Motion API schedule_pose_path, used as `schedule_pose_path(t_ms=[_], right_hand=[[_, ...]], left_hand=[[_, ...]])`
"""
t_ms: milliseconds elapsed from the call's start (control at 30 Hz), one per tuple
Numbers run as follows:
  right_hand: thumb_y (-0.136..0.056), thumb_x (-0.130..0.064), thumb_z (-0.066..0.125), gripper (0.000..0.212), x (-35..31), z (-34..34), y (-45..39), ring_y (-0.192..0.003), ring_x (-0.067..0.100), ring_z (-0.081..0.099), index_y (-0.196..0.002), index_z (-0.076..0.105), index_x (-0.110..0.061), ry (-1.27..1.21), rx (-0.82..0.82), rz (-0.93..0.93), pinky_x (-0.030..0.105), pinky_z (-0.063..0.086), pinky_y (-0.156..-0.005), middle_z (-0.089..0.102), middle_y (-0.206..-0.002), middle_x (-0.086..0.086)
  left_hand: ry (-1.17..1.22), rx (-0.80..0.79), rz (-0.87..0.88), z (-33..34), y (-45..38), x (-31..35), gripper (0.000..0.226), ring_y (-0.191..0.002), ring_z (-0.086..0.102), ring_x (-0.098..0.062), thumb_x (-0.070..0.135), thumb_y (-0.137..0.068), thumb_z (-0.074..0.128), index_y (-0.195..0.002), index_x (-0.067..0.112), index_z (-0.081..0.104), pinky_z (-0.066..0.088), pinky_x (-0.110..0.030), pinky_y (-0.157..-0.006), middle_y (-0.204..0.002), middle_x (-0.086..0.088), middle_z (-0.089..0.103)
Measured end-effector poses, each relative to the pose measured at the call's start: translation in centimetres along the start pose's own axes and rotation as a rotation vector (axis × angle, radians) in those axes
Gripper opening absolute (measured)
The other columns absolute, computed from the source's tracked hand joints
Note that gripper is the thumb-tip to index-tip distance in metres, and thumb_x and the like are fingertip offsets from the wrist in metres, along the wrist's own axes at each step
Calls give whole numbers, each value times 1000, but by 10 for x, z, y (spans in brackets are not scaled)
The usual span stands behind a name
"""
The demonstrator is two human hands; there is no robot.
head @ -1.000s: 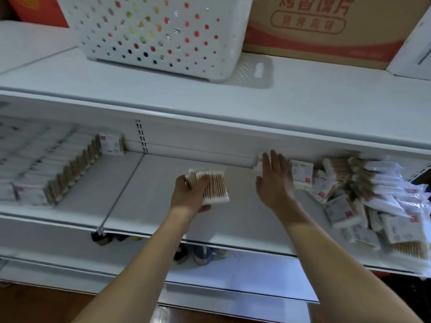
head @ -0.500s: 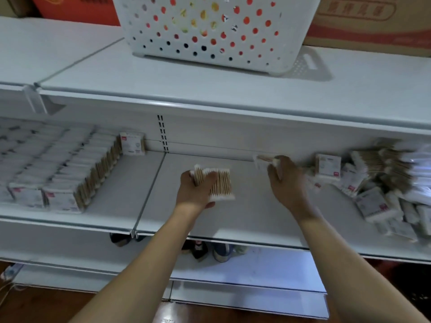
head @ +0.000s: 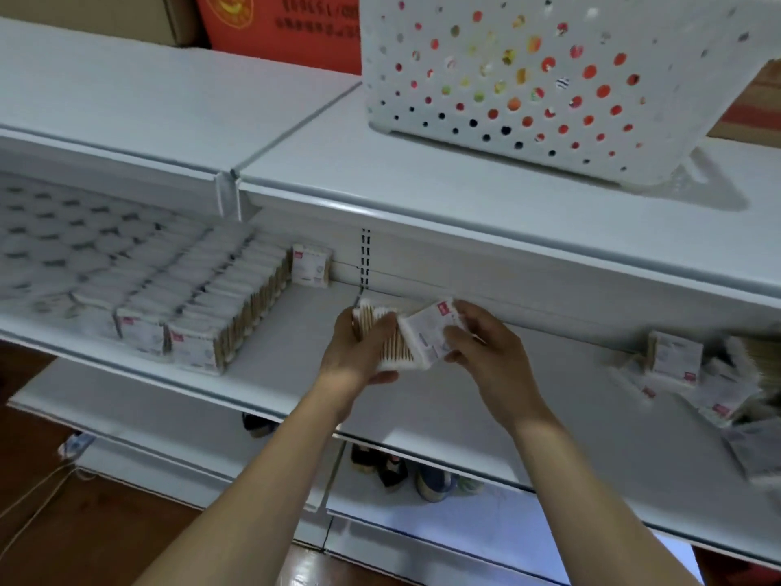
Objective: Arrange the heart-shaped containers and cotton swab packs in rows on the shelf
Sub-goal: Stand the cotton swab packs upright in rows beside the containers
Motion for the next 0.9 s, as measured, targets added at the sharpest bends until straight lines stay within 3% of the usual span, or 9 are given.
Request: schedule_pose_path(t_ms=[133,300,400,533,667,767,900], right_hand=[[-83,12,61,46,-4,44,-21,-89,15,69,-115,69,-20,-58,-116,12,31,58,-76,75,-101,1],[-82,6,66,39,1,67,-57,-80,19,66,-117,63,-10,12,73,1,30,54,-66,72,-106,13],[-79,-7,68,38,6,92,-78,-88,21,68,-114,65,-20,284,139,-80,40,57,-81,71,-108,4],[-88,-8,60,34,10,158,-97,-106,24,63,-119,68,-19,614,127,-216,22,44,-84,68,-118,6],[-90,-1,55,33,10,208,-114,-107,31,60,-117,69,-13,713,168,-327,24,41,-91,60,-119,15],[-92,1,52,37,16,224,-127,-109,33,58,-124,65,-11,765,205,-306,28,43,-93,56,-123,16],[-88,0,57,39,23,235,-134,-105,36,60,-124,62,-12,852,225,-340,39,51,-89,53,-125,16]], left_hand=[[-14,171,142,-50,2,28,50,-93,69,-18,34,-94,67,-136,26,43,60,-32,-57,-119,-6,63],[-22,319,277,-109,-4,59,58,-89,65,-8,34,-94,66,-143,26,36,62,-38,-58,-121,-3,56],[-23,301,273,-139,-17,68,63,-99,65,-15,39,-93,67,-145,29,35,62,-39,-58,-131,-7,54],[39,239,220,-181,-37,74,58,-108,60,-20,39,-94,66,-143,29,37,60,-34,-55,-136,-9,49],[41,163,192,-217,-55,82,58,-103,60,-13,38,-94,66,-143,29,37,60,-34,-56,-137,-8,48],[46,110,150,-233,-66,84,60,-108,60,-20,39,-94,66,-144,32,35,61,-34,-57,-141,-9,47],[21,50,132,-239,-75,89,62,-102,57,-16,39,-93,66,-146,33,35,62,-35,-60,-137,-5,43]])
Point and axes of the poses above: each hand's wrist, its own y-axis away from the middle knuckle, its own z-axis out of the palm, x = y × z, the point moved 8 cm from there along -y, towards the middle knuckle
